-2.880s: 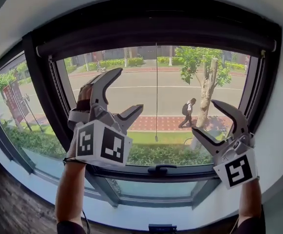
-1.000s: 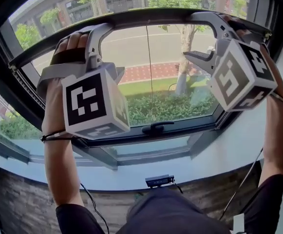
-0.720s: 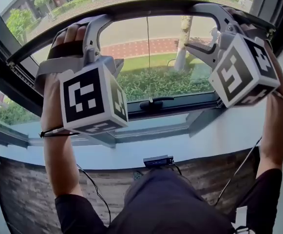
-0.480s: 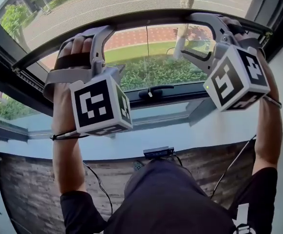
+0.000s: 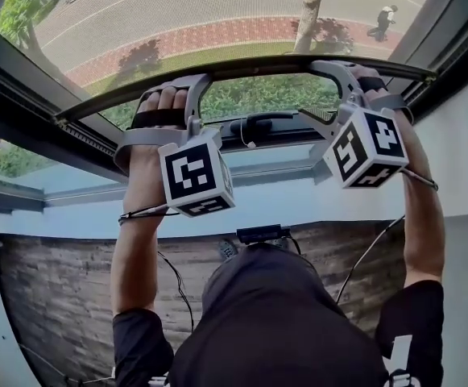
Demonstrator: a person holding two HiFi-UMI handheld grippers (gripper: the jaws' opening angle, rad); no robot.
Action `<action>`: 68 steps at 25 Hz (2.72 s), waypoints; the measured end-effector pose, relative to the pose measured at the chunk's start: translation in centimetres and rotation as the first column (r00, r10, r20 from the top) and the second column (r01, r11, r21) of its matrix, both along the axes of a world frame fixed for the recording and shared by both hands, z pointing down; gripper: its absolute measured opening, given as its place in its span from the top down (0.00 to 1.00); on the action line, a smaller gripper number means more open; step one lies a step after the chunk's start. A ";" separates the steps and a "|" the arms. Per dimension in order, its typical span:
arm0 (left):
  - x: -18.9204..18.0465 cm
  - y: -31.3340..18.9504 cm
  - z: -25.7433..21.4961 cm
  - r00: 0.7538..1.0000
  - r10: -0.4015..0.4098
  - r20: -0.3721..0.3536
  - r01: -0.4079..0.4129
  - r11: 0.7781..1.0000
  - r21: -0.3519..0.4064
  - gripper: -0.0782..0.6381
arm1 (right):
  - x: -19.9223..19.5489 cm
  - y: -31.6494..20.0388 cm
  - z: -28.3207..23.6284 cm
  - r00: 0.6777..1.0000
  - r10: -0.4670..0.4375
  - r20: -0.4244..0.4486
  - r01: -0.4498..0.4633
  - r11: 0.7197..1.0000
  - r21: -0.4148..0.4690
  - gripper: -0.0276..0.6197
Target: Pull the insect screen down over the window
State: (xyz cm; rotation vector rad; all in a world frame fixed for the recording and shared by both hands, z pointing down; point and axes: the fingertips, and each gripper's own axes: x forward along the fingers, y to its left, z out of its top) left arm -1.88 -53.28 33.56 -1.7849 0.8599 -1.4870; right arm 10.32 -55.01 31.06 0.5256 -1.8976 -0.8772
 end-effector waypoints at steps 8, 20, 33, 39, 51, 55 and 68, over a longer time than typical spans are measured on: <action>-0.1 -0.1 8.0 0.999 -0.036 0.032 0.038 0.998 -0.044 0.30 | -0.2 0.0 8.1 1.000 0.022 0.005 -0.022 0.998 -0.055 0.49; 0.1 0.2 14.5 0.996 -0.065 0.054 0.072 0.988 -0.138 0.30 | -0.1 0.2 14.4 0.999 0.038 -0.012 -0.040 0.990 -0.137 0.48; -0.4 0.5 18.6 0.995 -0.085 0.043 0.092 0.973 -0.210 0.30 | -0.7 0.3 18.7 0.997 0.048 -0.060 -0.058 0.981 -0.184 0.48; -0.1 0.6 20.0 0.995 -0.088 0.053 0.098 0.968 -0.232 0.30 | -0.4 0.4 20.2 0.996 0.052 -0.070 -0.064 0.980 -0.187 0.48; -0.1 0.8 21.3 0.994 -0.112 0.007 0.111 0.964 -0.243 0.30 | -0.5 0.4 21.8 0.995 0.060 -0.083 -0.072 0.986 -0.149 0.48; 0.4 0.8 21.2 0.994 -0.109 0.004 0.107 0.965 -0.239 0.30 | 0.1 0.6 21.6 0.993 0.074 -0.093 -0.086 0.986 -0.140 0.48; 0.0 1.5 26.6 0.992 -0.123 0.028 0.125 0.938 -0.324 0.30 | -0.5 0.9 26.9 0.994 0.076 -0.076 -0.090 0.977 -0.194 0.48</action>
